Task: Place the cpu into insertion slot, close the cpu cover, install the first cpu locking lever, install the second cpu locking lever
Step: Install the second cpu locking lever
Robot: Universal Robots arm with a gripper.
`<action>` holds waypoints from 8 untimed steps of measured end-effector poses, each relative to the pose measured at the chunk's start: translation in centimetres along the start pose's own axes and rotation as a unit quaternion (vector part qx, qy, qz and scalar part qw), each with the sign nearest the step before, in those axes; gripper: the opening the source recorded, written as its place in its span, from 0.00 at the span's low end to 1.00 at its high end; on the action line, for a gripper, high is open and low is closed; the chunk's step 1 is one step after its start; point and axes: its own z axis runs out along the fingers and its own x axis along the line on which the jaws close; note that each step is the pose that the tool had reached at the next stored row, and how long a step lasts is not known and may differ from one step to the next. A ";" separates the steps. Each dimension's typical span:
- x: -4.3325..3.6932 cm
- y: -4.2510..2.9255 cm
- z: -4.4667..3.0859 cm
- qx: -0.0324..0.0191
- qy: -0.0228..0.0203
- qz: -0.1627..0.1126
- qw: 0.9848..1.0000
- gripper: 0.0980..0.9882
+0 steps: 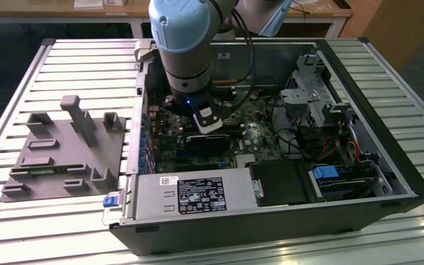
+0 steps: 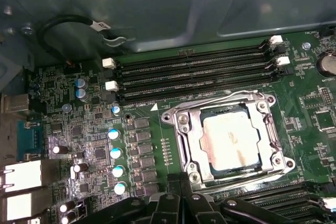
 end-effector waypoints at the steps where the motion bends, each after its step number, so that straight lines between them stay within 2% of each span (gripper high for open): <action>1: -0.01 -0.02 -0.01 0.000 0.000 0.000 1.000 0.00; 8: -0.04 -0.22 -0.03 0.000 0.000 0.000 1.000 0.00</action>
